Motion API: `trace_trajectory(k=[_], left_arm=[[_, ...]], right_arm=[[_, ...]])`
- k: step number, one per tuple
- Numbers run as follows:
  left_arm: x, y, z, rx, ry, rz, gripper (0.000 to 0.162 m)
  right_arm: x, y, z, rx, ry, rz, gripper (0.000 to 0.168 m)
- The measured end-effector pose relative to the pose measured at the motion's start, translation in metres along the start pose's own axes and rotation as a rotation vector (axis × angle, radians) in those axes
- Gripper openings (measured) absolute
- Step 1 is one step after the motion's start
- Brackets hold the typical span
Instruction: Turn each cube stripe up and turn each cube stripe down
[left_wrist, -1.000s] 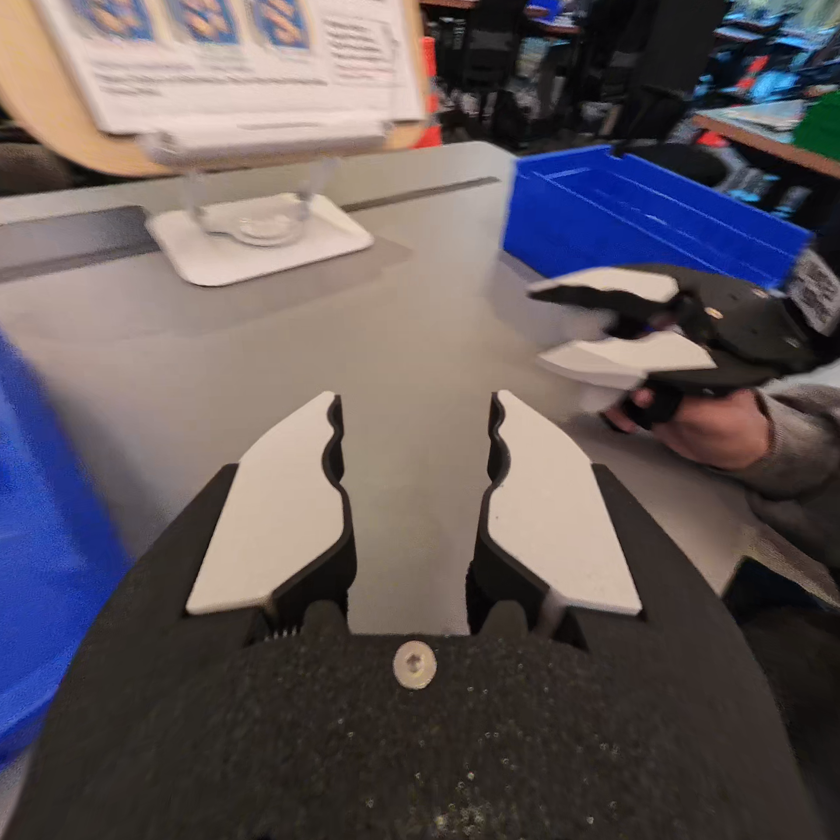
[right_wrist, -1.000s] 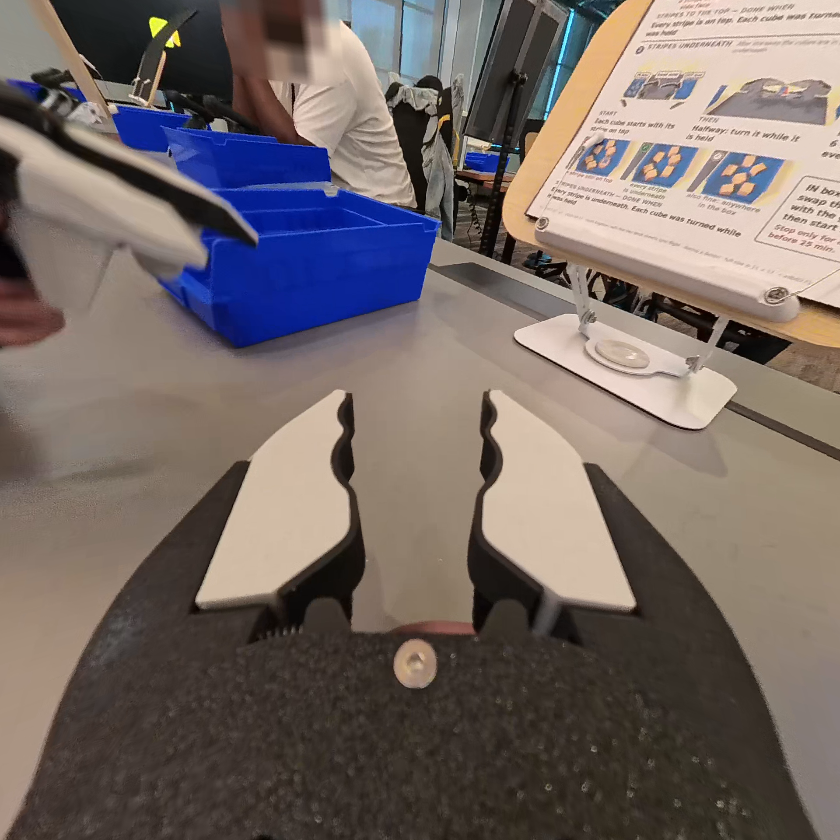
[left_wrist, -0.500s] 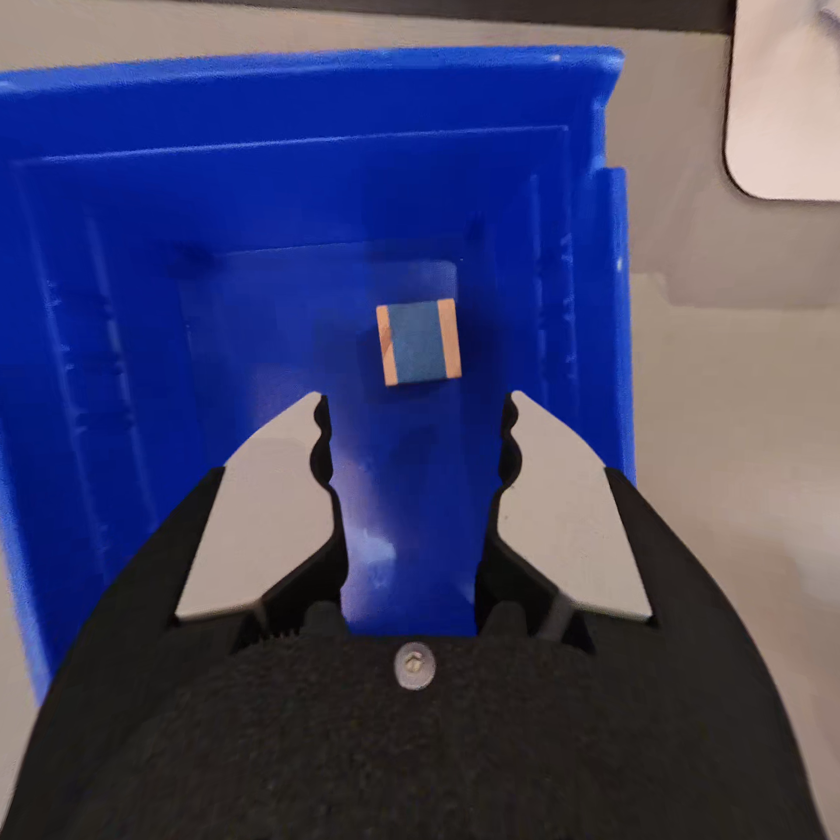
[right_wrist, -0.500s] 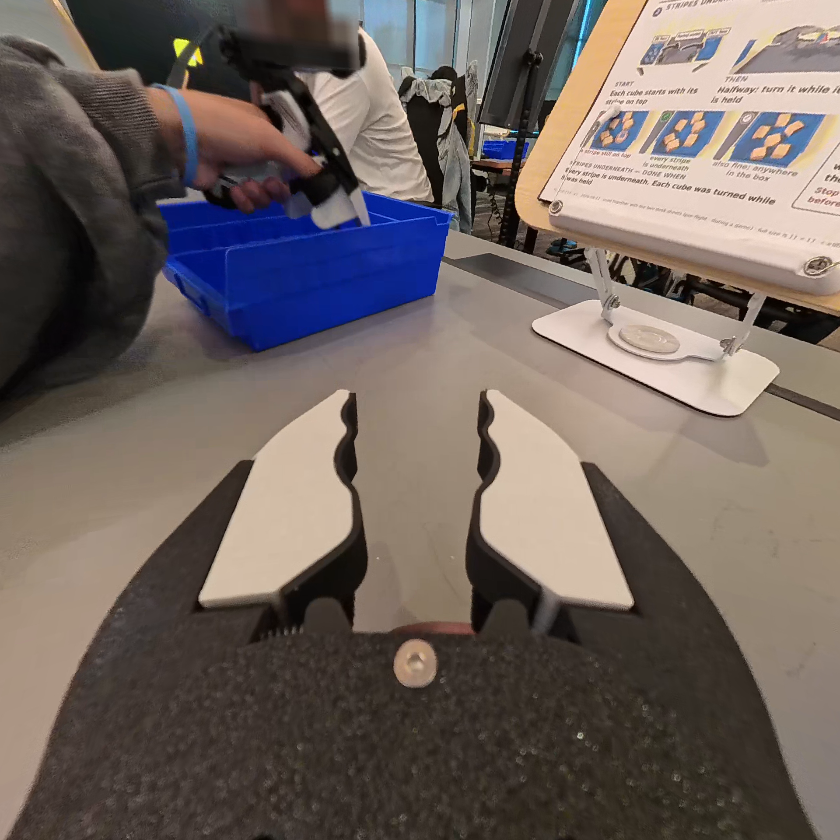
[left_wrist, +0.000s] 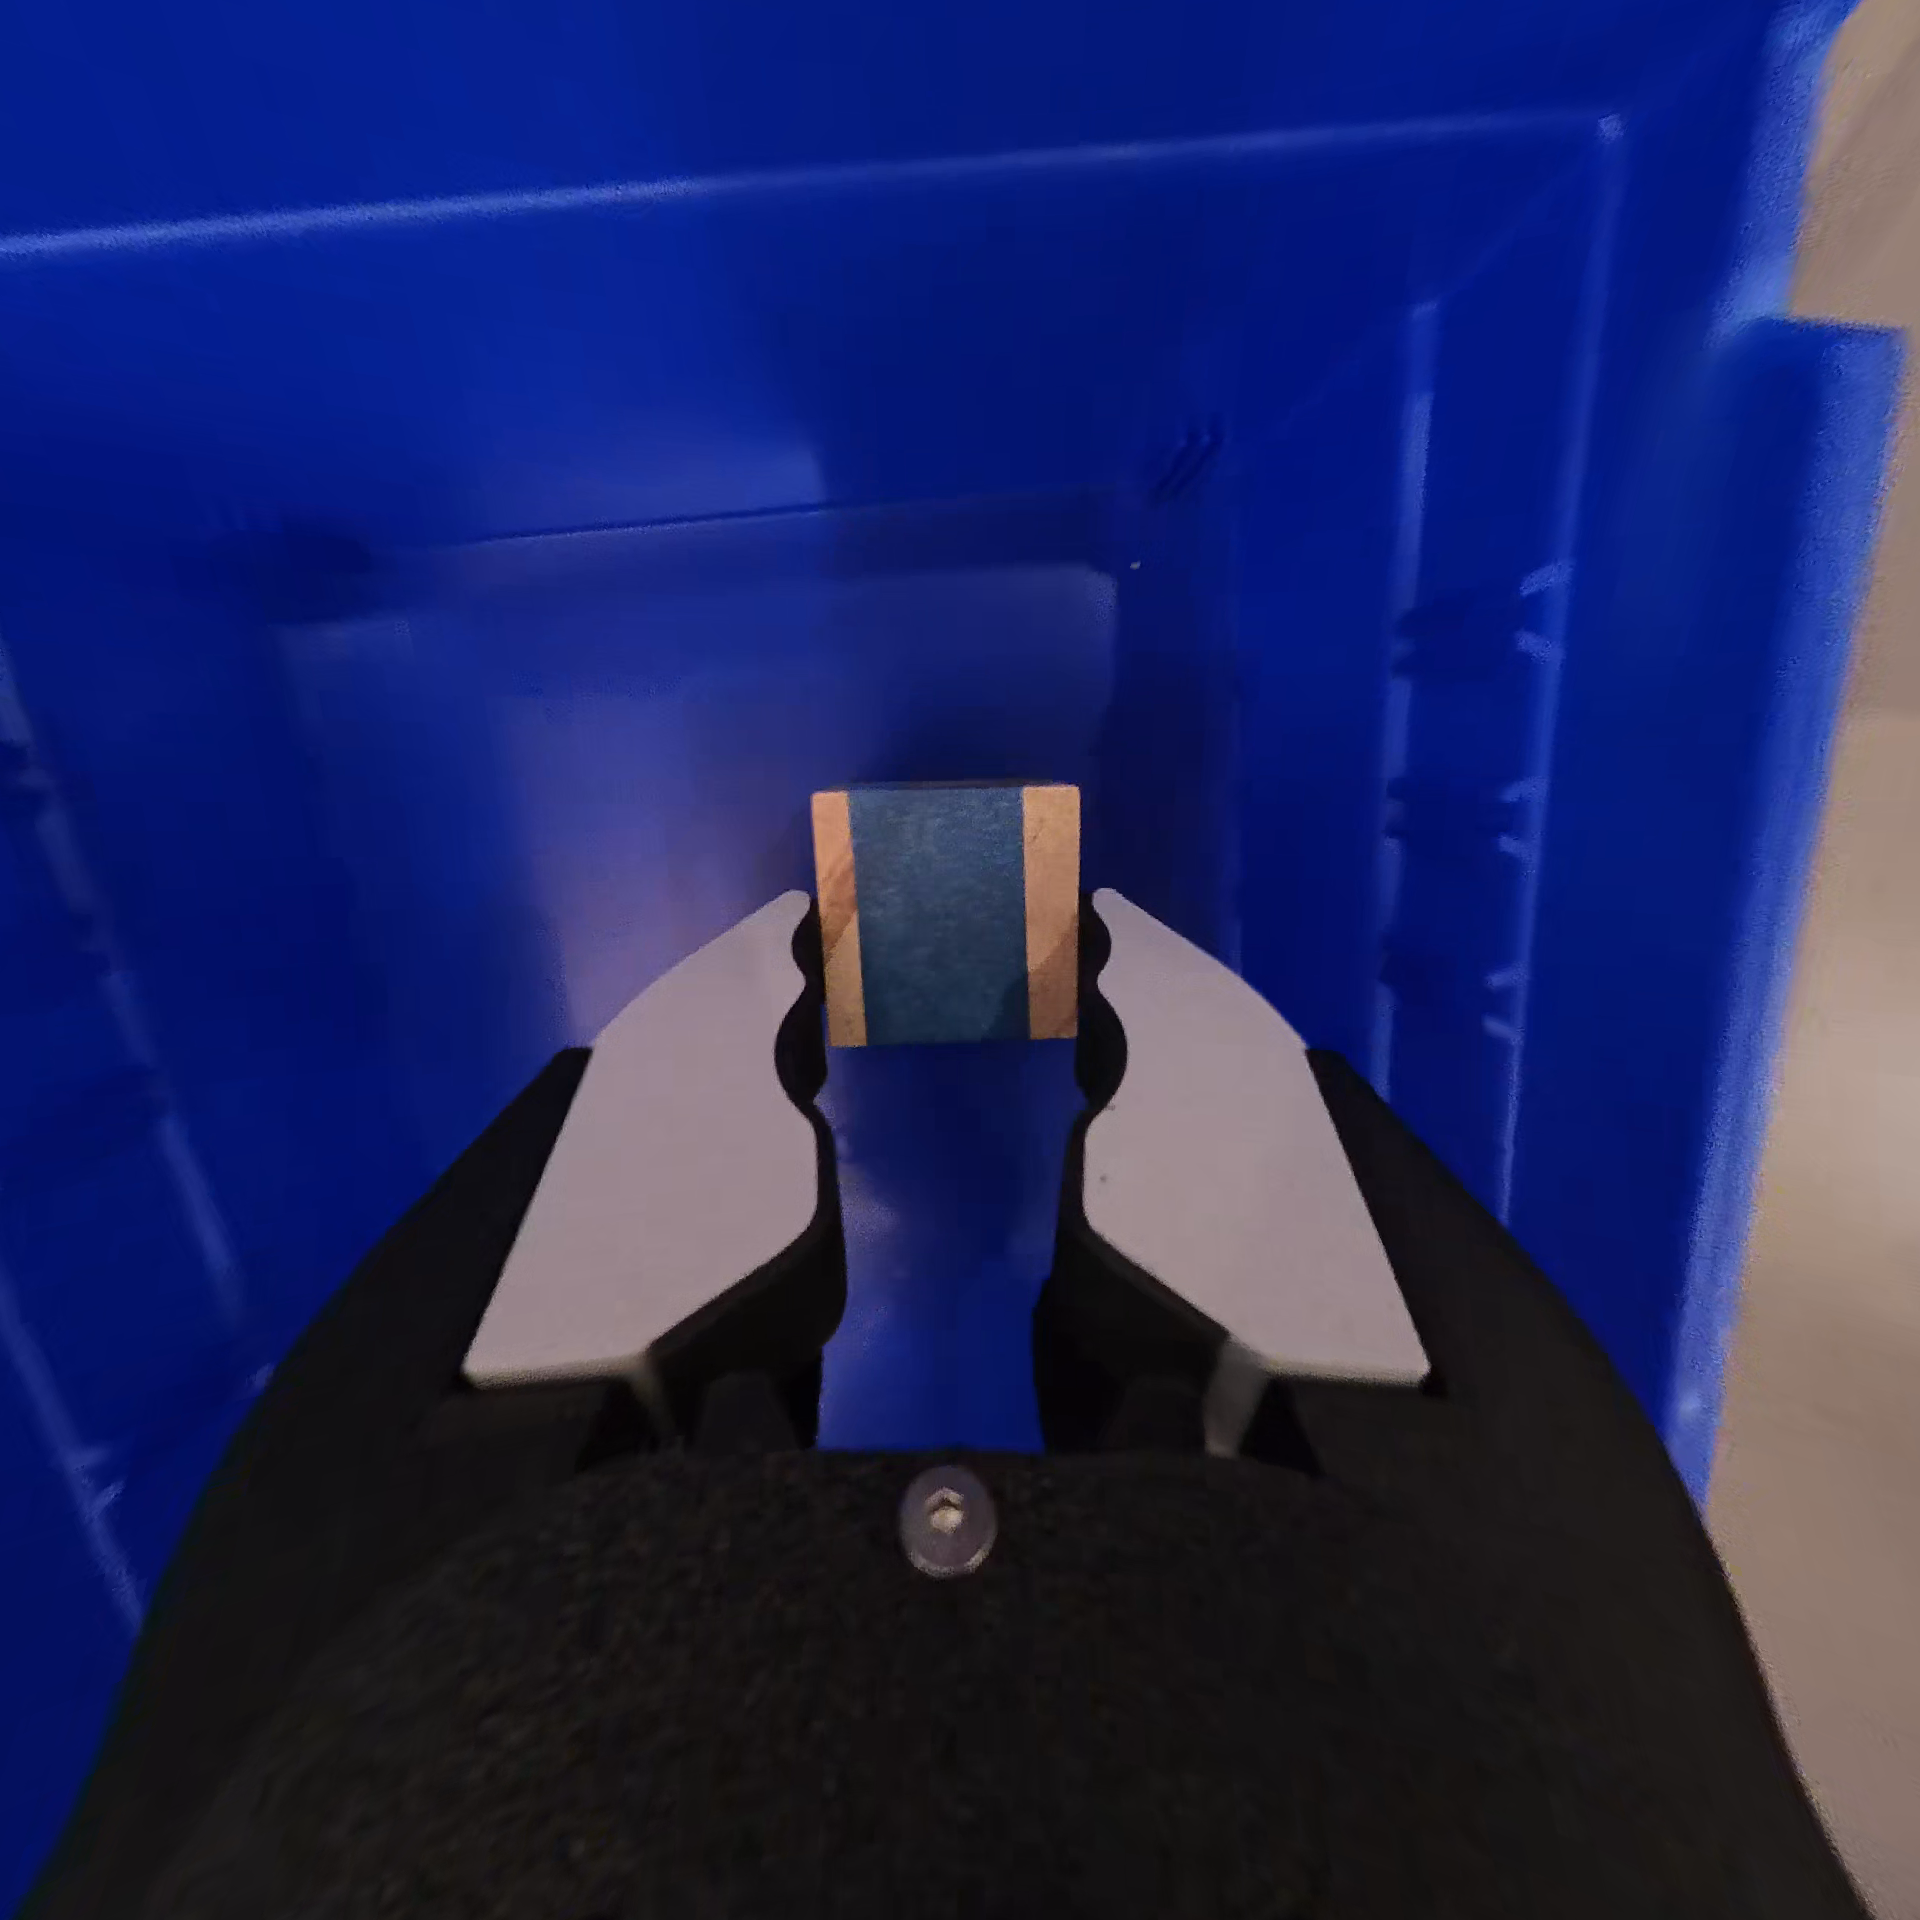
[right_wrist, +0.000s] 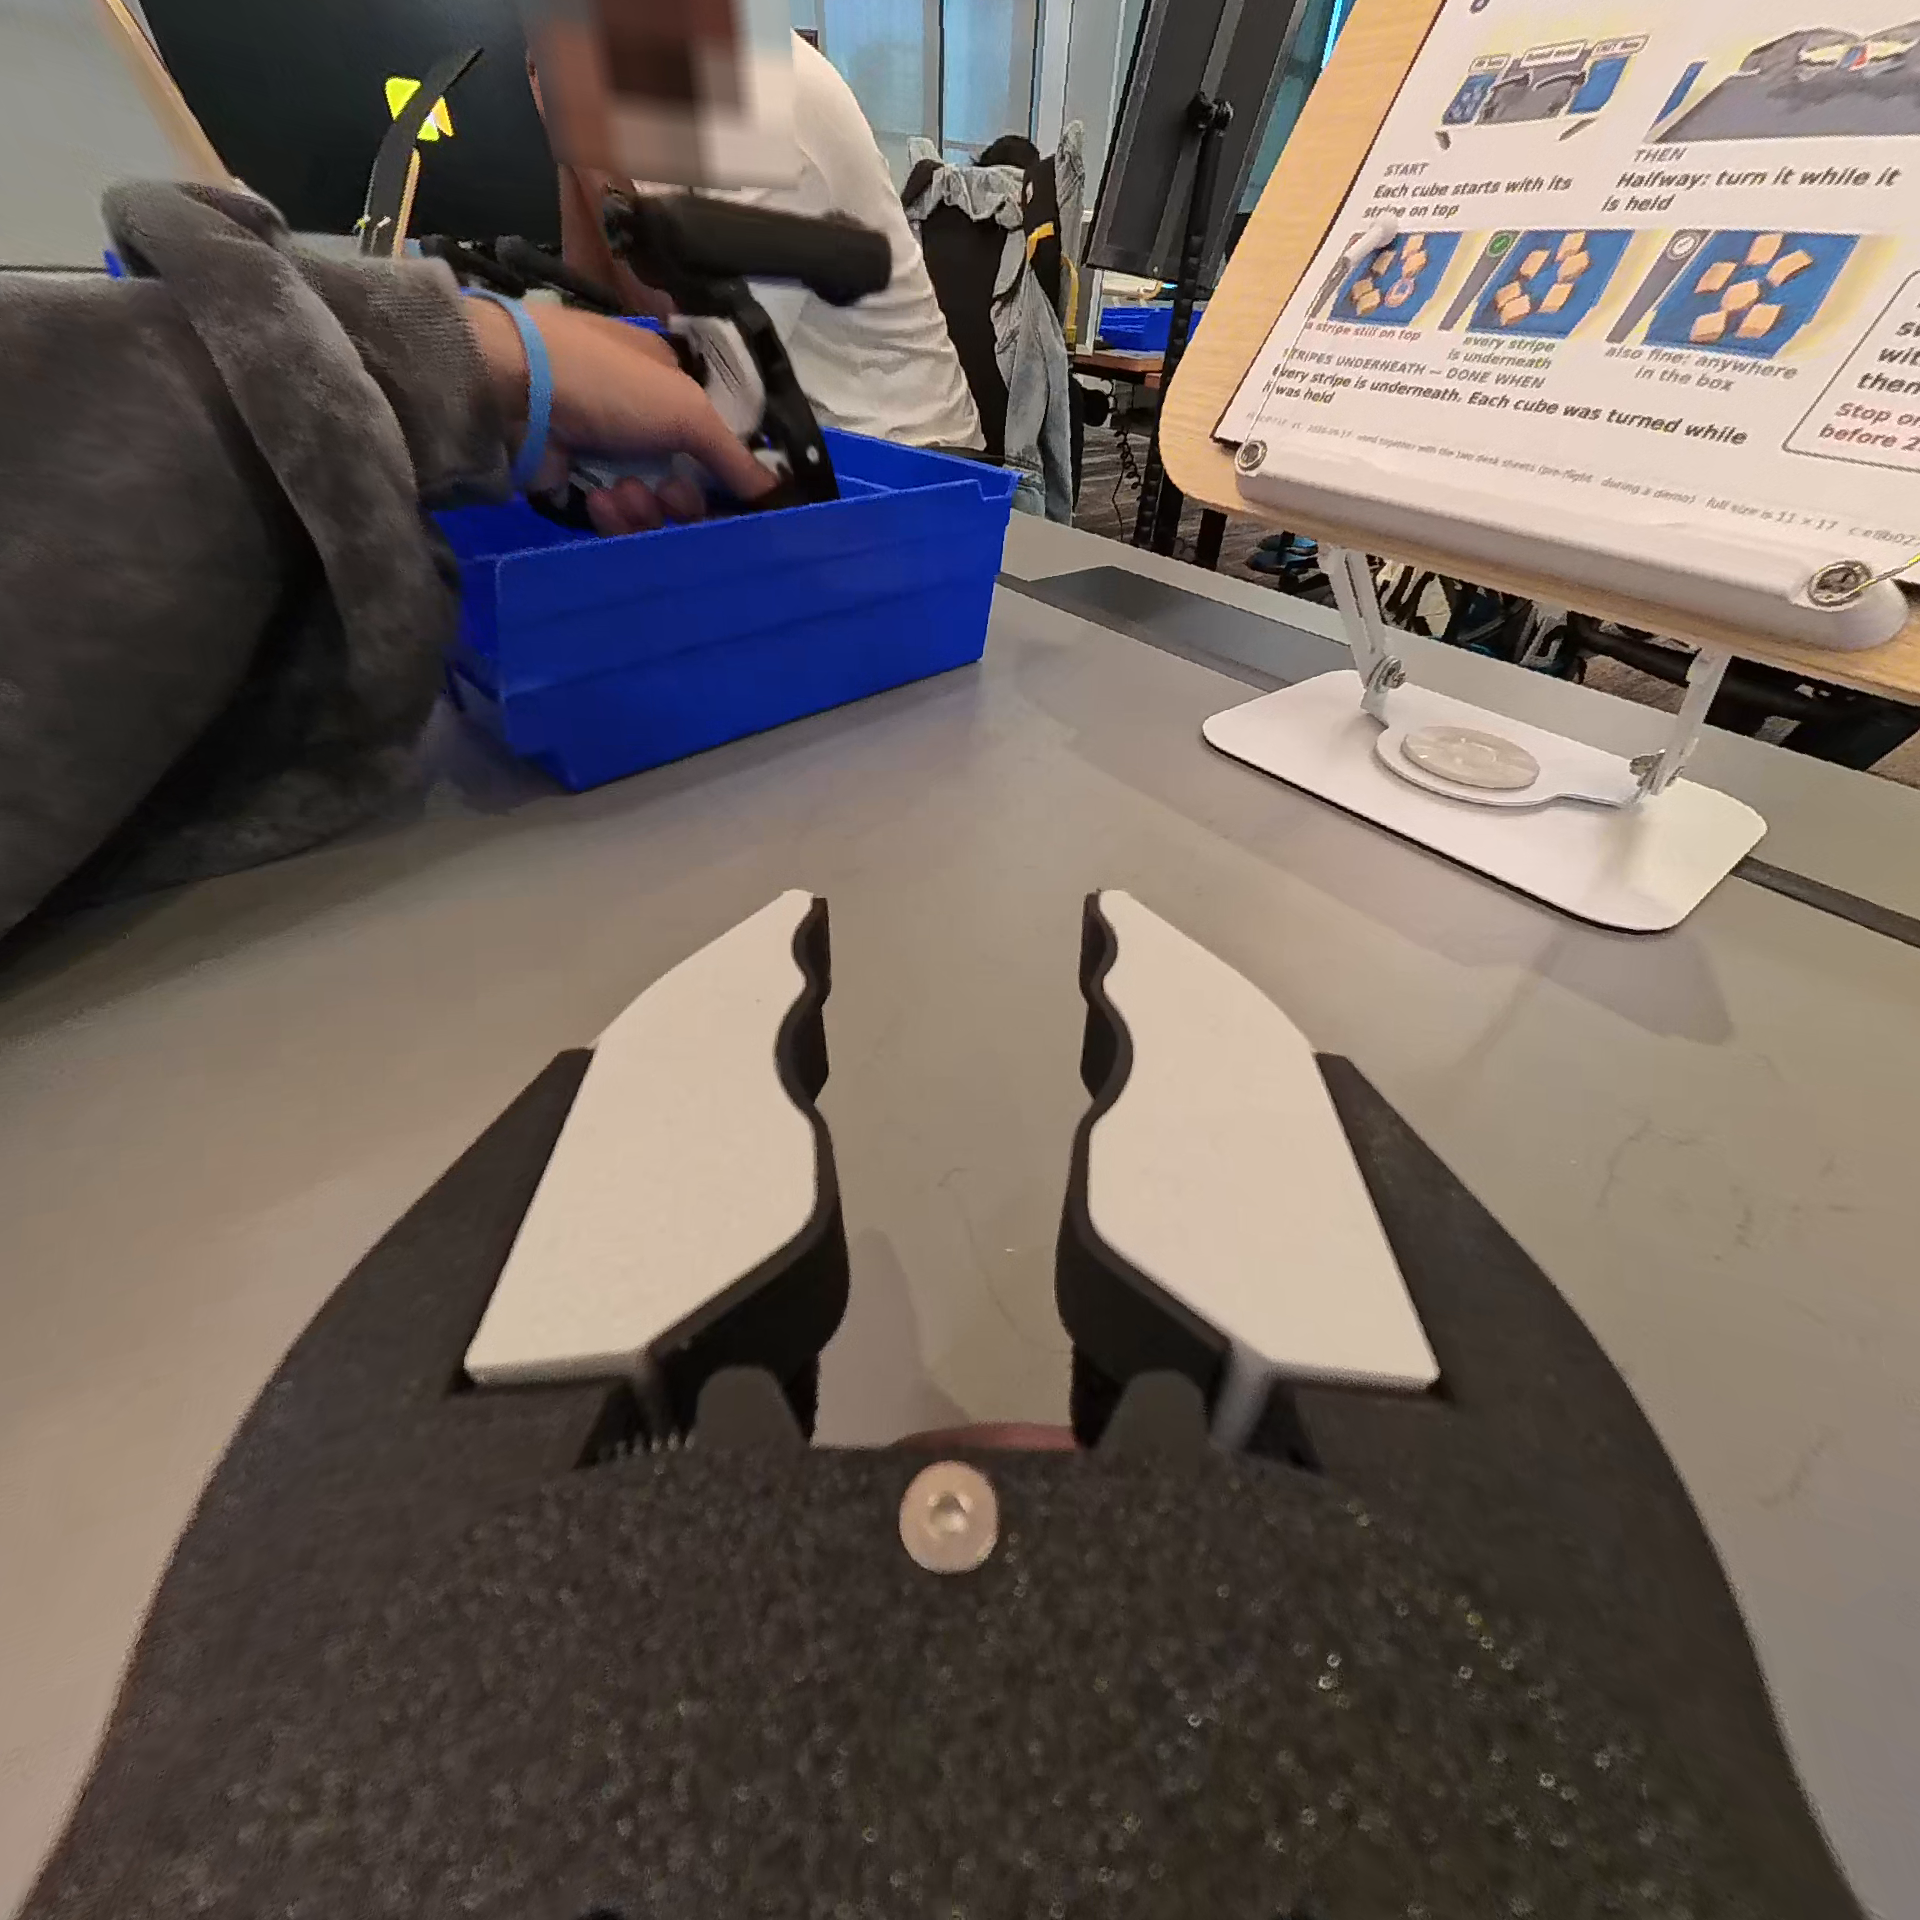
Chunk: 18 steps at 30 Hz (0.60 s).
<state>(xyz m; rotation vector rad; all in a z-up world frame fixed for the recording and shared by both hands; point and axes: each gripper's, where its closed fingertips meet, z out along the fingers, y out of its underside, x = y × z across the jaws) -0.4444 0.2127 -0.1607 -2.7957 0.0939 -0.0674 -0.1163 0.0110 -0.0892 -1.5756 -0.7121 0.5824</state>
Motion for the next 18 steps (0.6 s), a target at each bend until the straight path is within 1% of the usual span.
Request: trace_trajectory(k=[2,5,8,11,14,16,18], left_arm=[[-0.002,-0.003,-0.020,0.062,0.028,-0.012,0.045],[0.001,-0.007,-0.062,0.183,0.098,-0.021,0.044],[0.026,-0.001,-0.106,0.297,0.239,-0.011,0.044],[0.075,0.020,-0.135,0.339,0.395,0.079,0.044],[0.128,0.049,-0.149,0.335,0.516,0.164,0.044],[0.167,0.067,-0.157,0.321,0.658,0.182,0.044],[0.206,0.086,-0.164,0.292,0.820,0.186,0.044]], right_arm=[[0.000,0.000,0.000,-0.001,-0.002,0.000,0.046],[0.000,-0.001,0.000,0.003,0.001,-0.006,0.045],[0.000,-0.001,-0.001,0.010,-0.004,-0.003,0.045],[0.002,-0.003,-0.002,0.024,-0.012,0.012,0.046],[0.006,-0.007,-0.005,0.054,-0.016,0.021,0.049],[0.008,-0.013,-0.008,0.104,-0.031,0.021,0.051],[0.007,-0.017,-0.011,0.141,-0.068,0.069,0.053]])
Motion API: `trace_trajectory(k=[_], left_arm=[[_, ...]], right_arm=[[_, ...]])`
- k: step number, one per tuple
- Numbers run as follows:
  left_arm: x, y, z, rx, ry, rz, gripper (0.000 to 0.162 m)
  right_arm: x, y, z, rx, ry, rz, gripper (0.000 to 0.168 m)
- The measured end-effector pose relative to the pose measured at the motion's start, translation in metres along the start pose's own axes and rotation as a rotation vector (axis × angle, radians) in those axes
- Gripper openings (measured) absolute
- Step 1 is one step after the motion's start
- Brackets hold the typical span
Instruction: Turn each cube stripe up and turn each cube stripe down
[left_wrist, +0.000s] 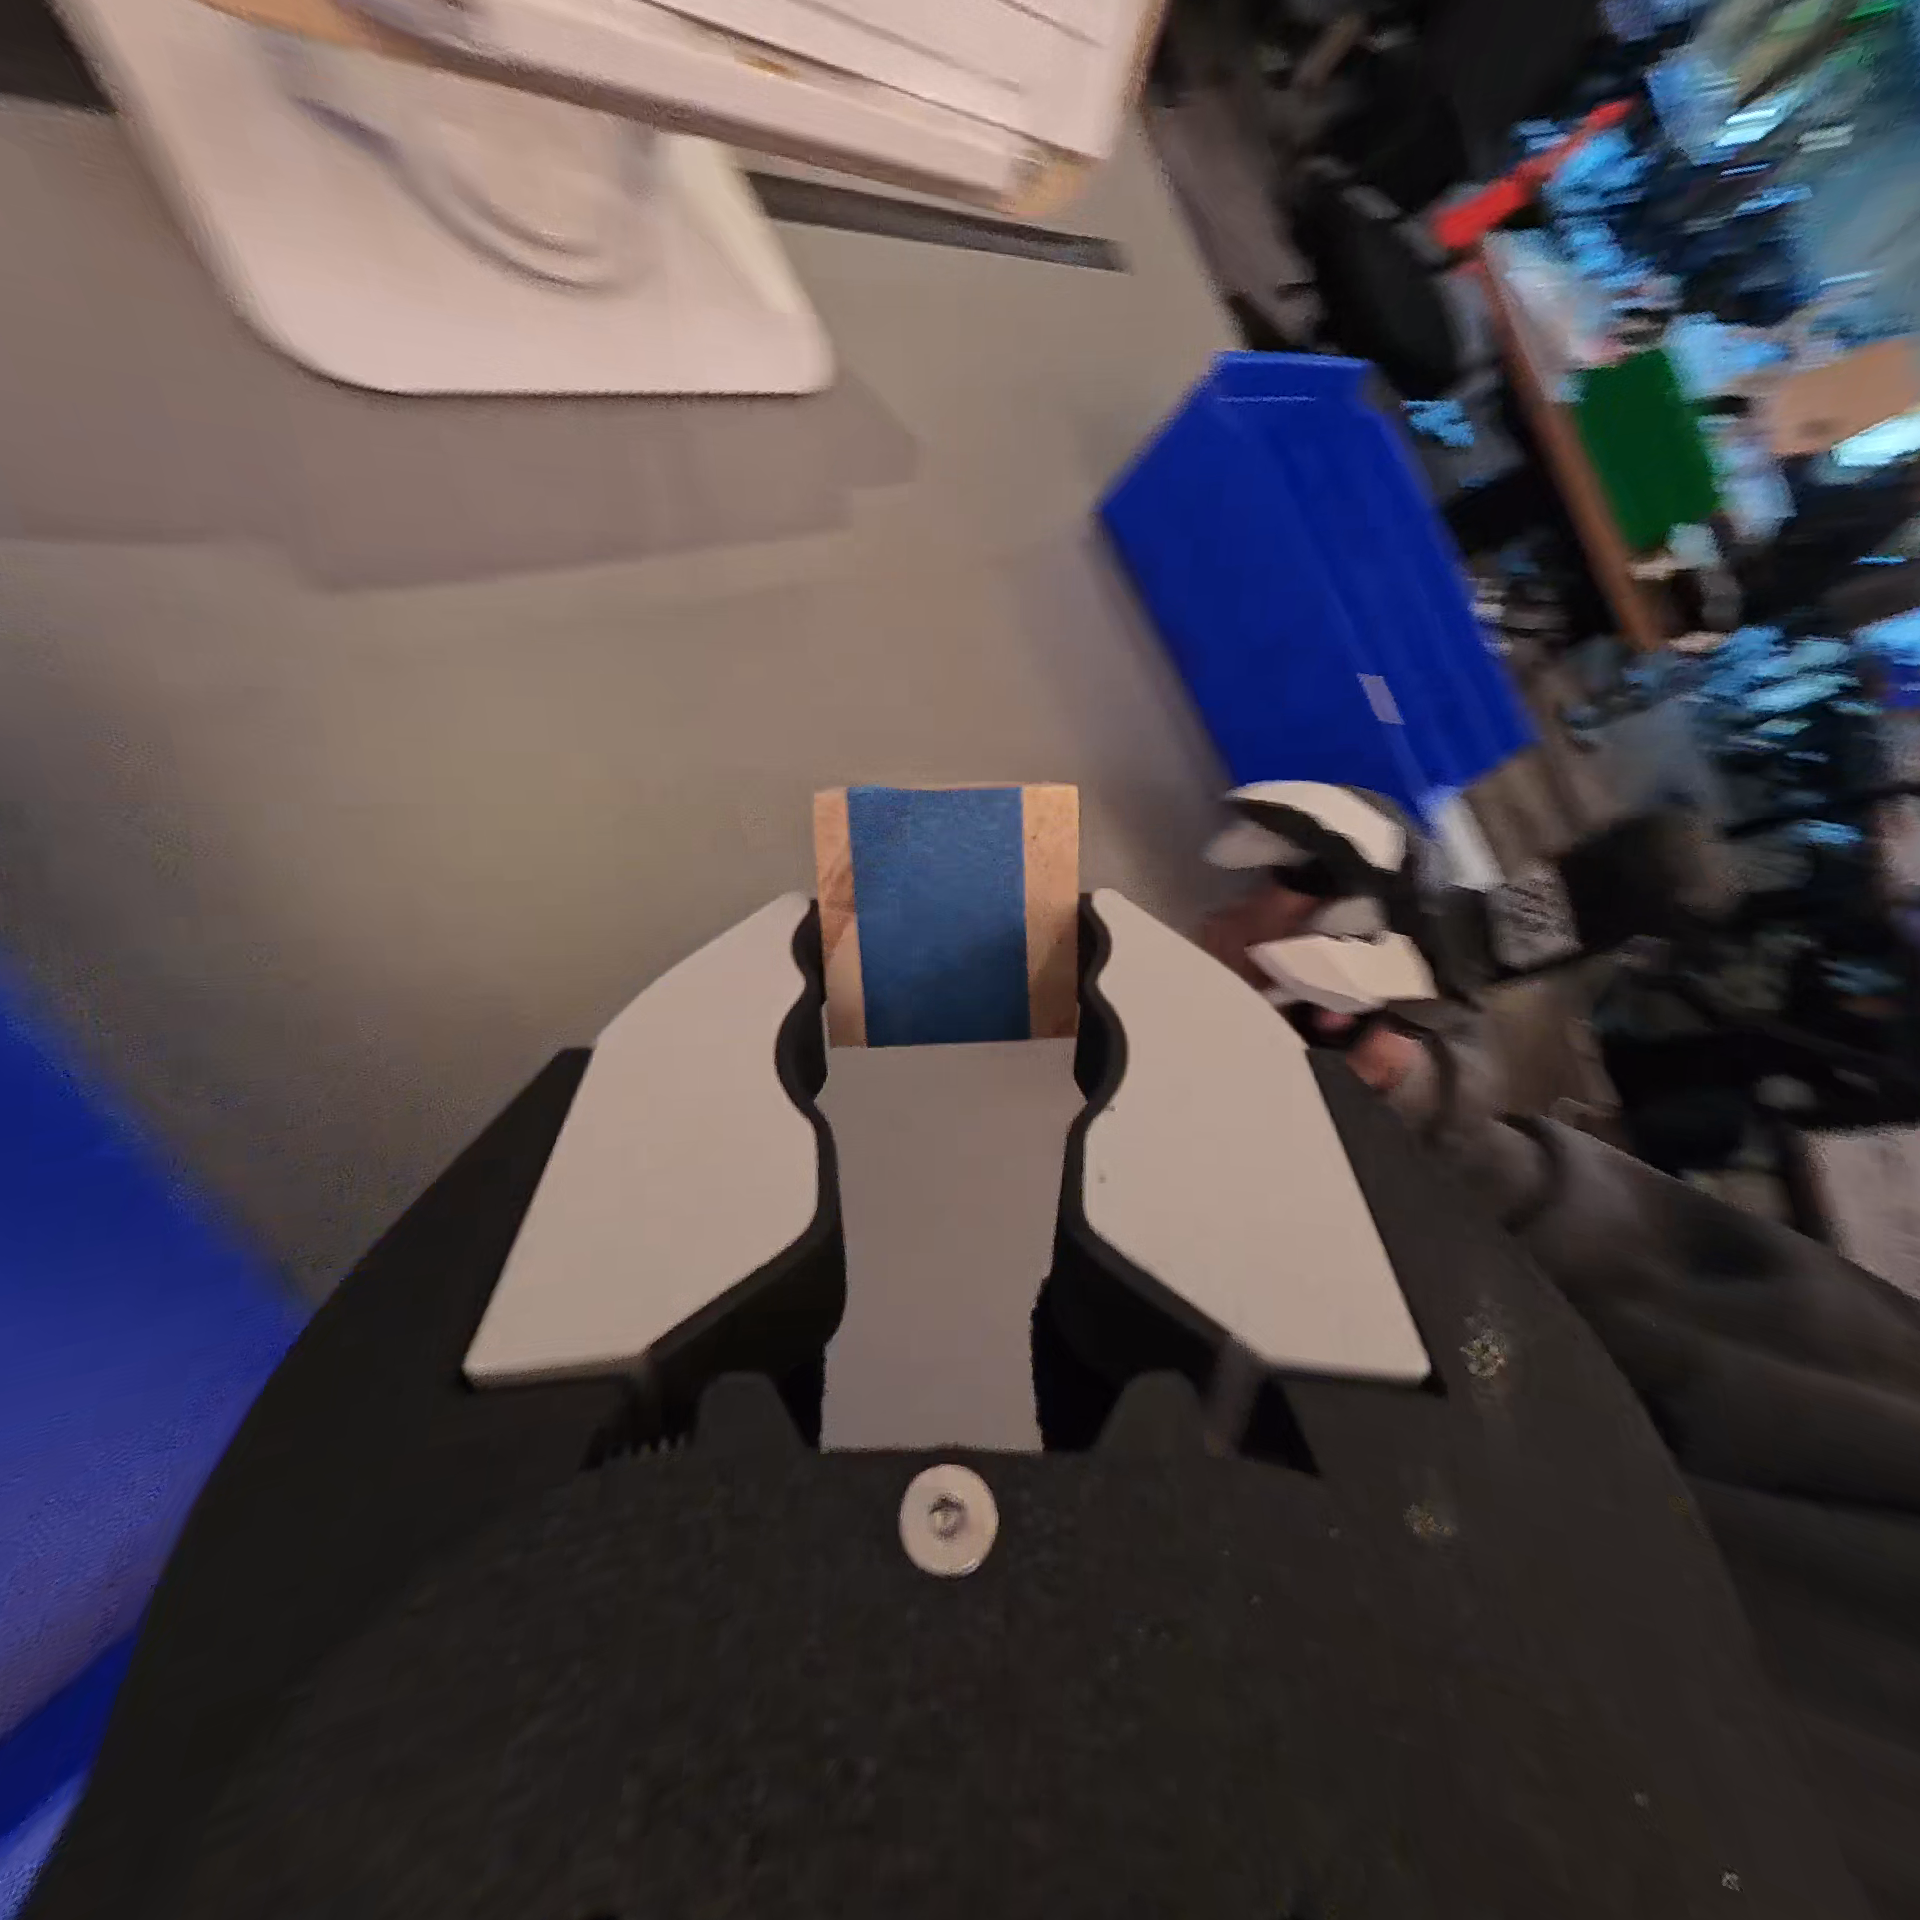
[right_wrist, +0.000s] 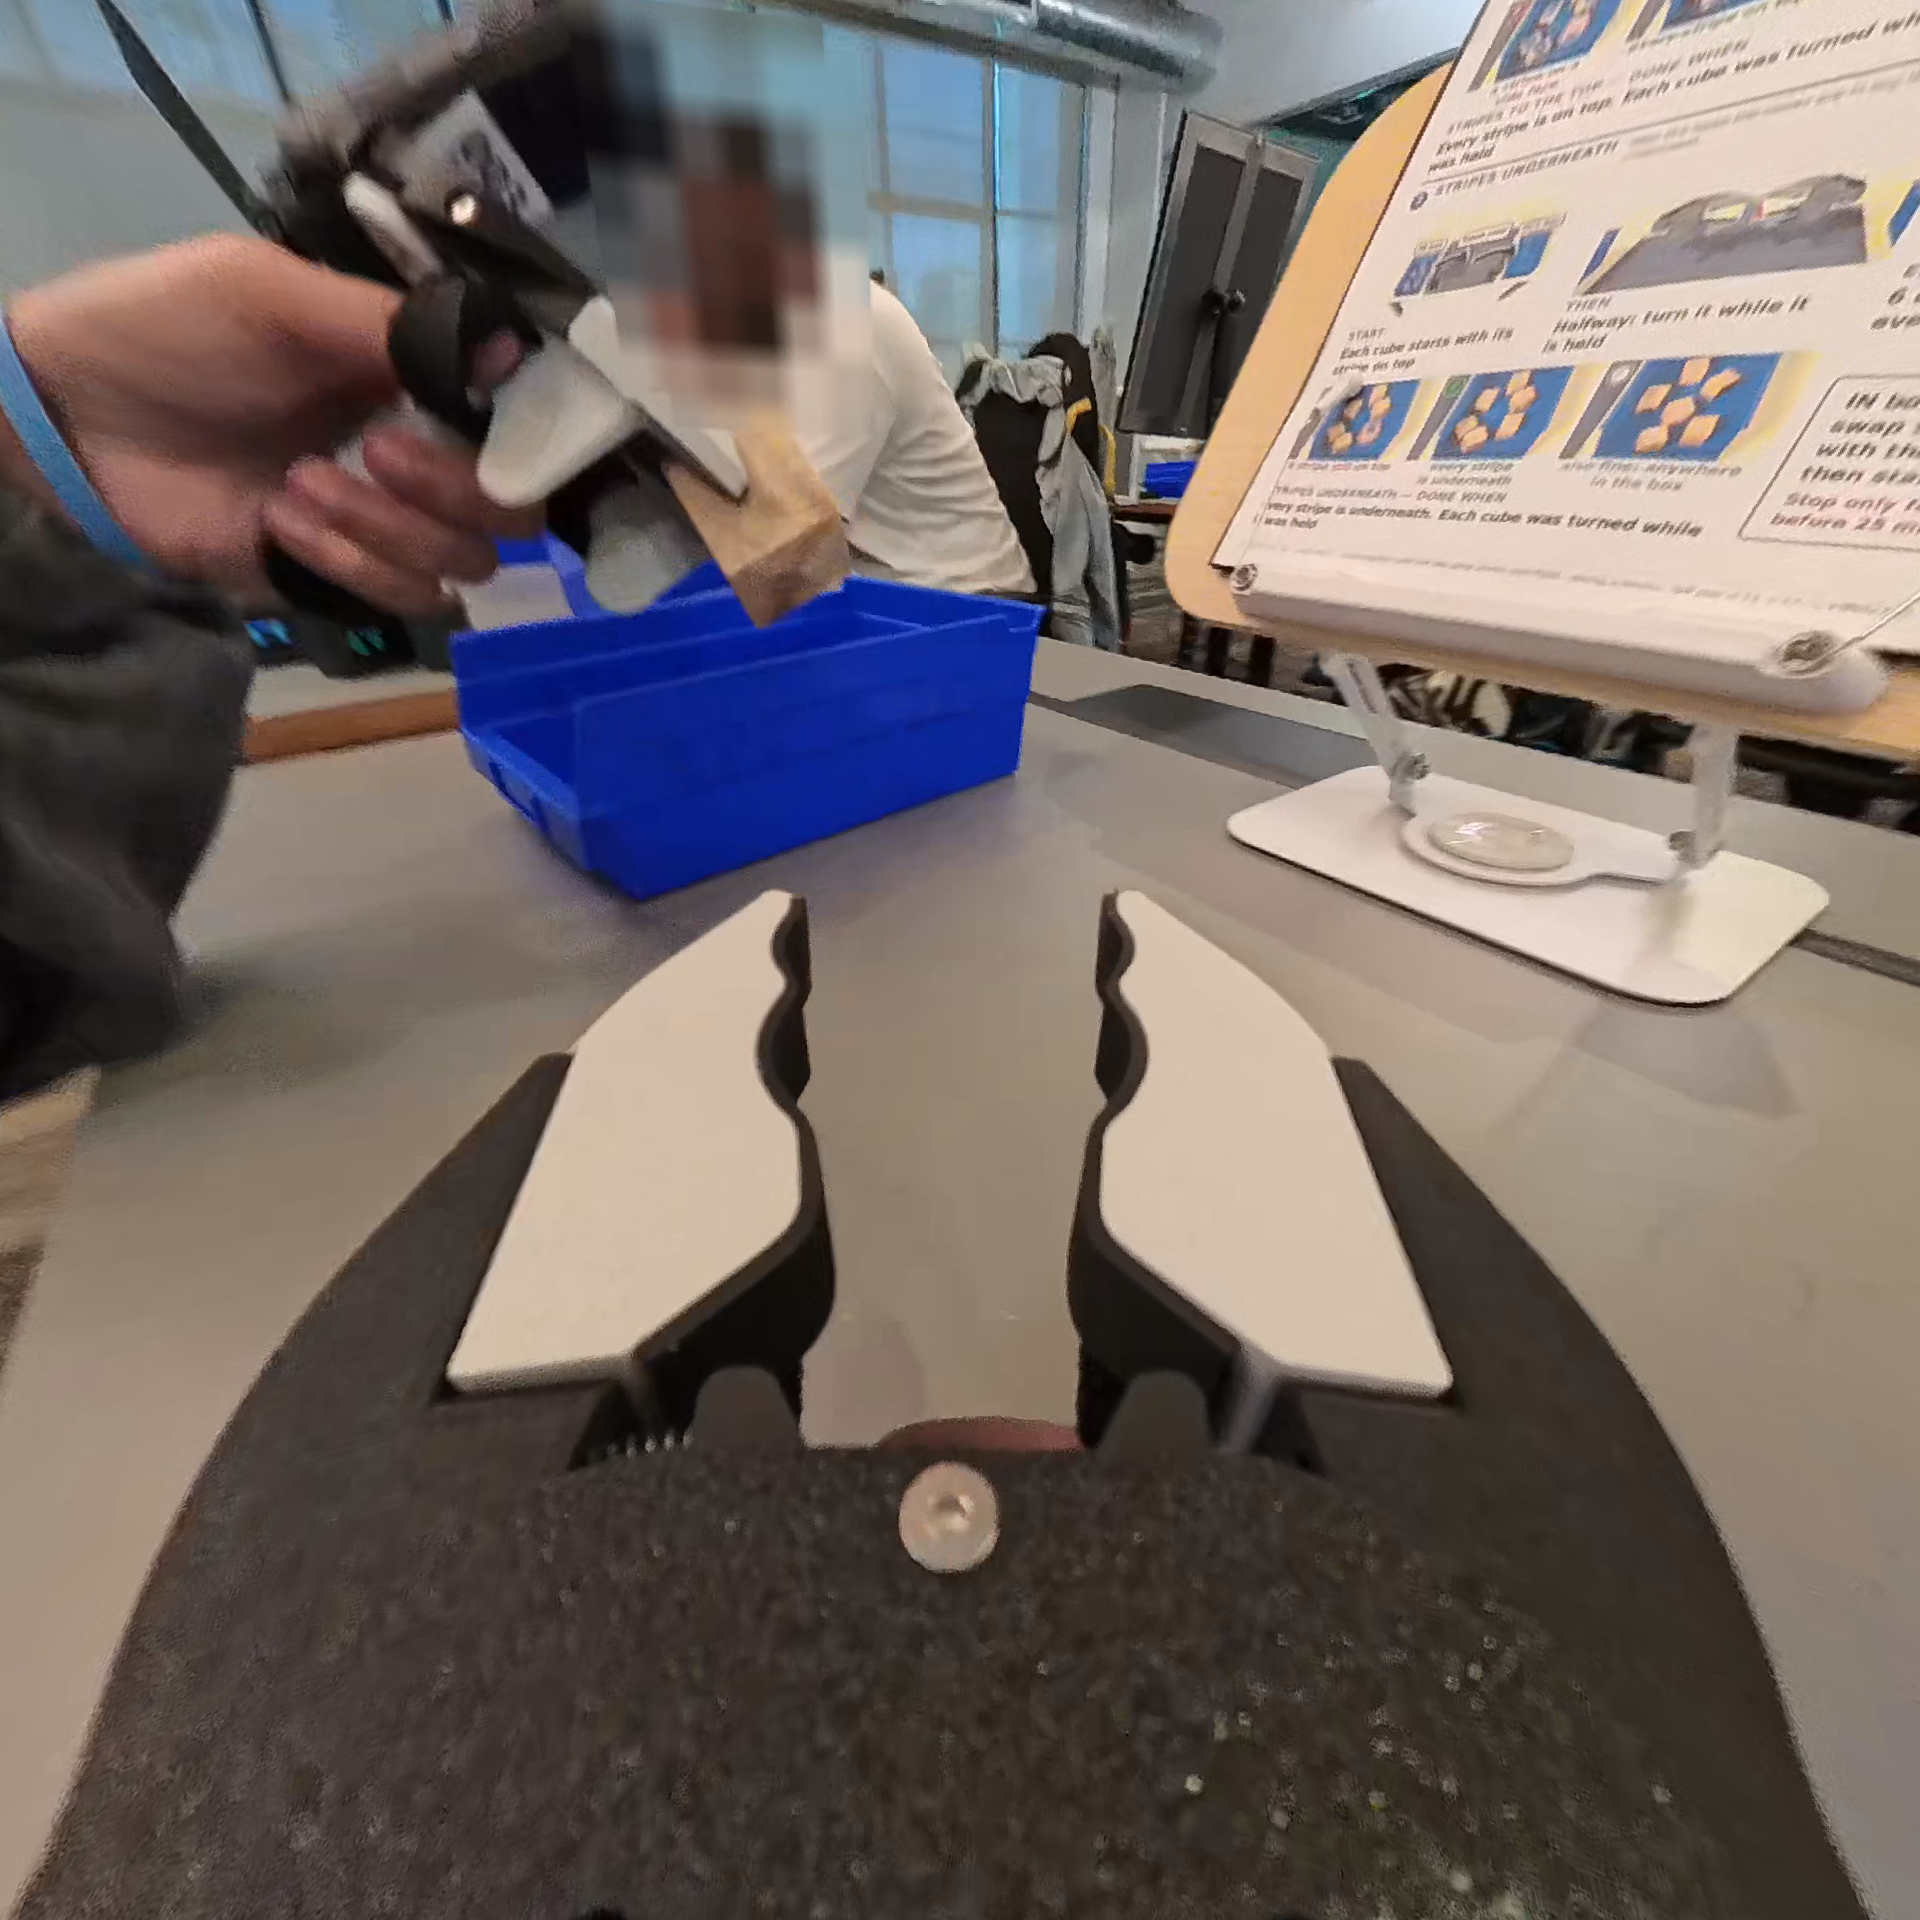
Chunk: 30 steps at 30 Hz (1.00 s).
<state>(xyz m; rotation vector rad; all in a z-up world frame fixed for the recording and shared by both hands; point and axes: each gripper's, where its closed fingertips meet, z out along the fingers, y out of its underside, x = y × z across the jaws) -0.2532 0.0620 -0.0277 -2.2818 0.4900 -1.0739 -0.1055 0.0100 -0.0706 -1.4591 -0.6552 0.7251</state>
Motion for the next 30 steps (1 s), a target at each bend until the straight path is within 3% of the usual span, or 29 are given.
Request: trace_trajectory(k=[4,10,17,20,26,30], left_arm=[[0.062,0.021,0.034,0.004,0.308,-0.093,0.044],[0.111,0.039,0.065,0.022,0.737,-0.427,0.044],[0.104,0.056,0.094,-0.004,0.796,-0.558,0.044],[0.105,0.061,0.096,-0.028,0.801,-0.566,0.044],[0.115,0.069,0.095,-0.079,0.833,-0.598,0.044],[0.125,0.078,0.097,-0.125,0.853,-0.616,0.044]], right_arm=[[-0.008,-0.003,-0.002,-0.002,-0.159,0.299,0.053],[-0.012,-0.029,-0.010,0.005,-0.334,0.716,0.052],[-0.006,-0.031,-0.014,-0.026,-0.335,0.850,0.052],[-0.007,-0.033,-0.013,-0.011,-0.331,0.743,0.062],[-0.023,-0.015,-0.009,-0.136,-0.224,0.128,0.071],[-0.033,-0.017,-0.008,-0.110,-0.234,0.023,0.063]])
